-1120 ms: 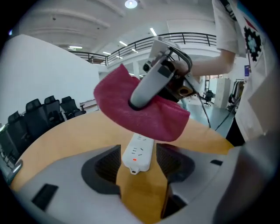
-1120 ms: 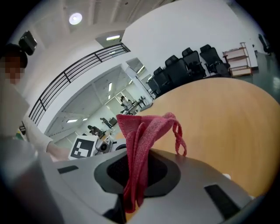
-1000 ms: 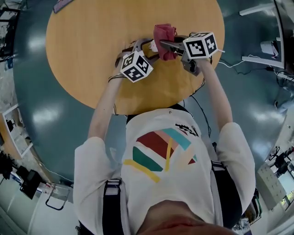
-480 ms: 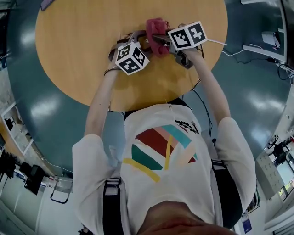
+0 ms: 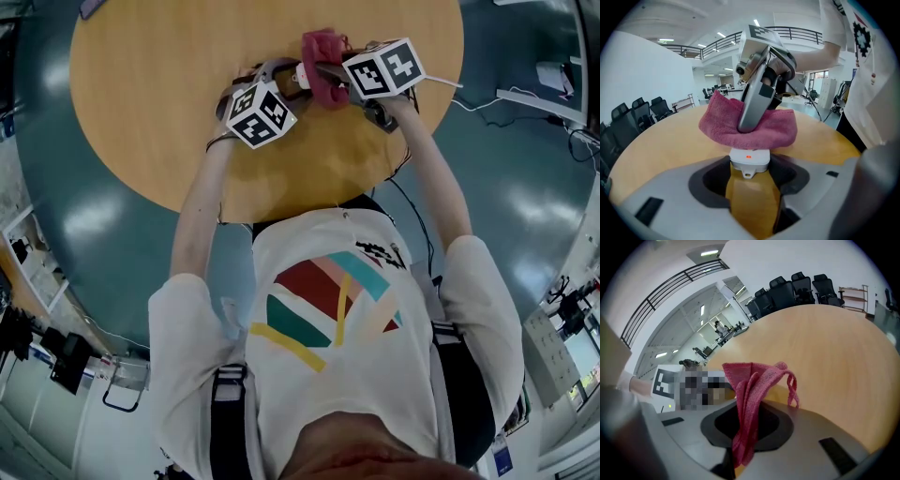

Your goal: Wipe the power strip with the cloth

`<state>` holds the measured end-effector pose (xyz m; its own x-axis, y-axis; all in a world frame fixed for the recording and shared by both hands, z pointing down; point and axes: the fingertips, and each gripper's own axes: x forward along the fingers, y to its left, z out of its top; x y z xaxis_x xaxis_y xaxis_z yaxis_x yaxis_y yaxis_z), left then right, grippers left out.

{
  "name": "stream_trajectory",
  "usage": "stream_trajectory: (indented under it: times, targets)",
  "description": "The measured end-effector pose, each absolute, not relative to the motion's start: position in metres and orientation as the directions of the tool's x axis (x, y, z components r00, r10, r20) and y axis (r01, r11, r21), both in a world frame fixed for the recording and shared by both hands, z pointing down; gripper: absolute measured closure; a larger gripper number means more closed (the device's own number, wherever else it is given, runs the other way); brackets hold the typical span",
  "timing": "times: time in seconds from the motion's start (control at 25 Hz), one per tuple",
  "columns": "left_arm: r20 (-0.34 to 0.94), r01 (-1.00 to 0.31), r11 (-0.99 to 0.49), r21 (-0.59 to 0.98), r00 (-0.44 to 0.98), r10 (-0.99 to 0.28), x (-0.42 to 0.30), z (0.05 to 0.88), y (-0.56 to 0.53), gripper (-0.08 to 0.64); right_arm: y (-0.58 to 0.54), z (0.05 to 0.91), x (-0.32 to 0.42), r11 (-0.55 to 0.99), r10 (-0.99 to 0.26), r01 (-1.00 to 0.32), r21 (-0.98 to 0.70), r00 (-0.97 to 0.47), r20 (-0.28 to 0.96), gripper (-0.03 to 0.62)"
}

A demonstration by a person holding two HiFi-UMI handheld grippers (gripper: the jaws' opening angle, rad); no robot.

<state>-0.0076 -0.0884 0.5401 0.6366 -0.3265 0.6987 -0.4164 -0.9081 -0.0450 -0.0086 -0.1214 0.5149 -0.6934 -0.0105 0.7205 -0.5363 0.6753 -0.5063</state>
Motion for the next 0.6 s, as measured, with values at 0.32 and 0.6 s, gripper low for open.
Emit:
stream_trajectory:
  times: [0.32, 0.6]
  targets:
    - [0.709, -0.414, -0.909, -0.041, 0.629, -0.319, -0.01, 0.542, -0.089, 0.265, -0.142, 0.518, 0.063, 0.671, -0.106, -0.624, -0.4, -0.615, 0.781, 0.552]
    - [0.716, -0.413, -0.91, -0.04, 0.624, -0.315, 0.005, 0.543, -0.09, 0.265, -0.158, 0.519, 0.136, 0.625, -0.196, -0.71, -0.325, -0.545, 0.815, 0.553]
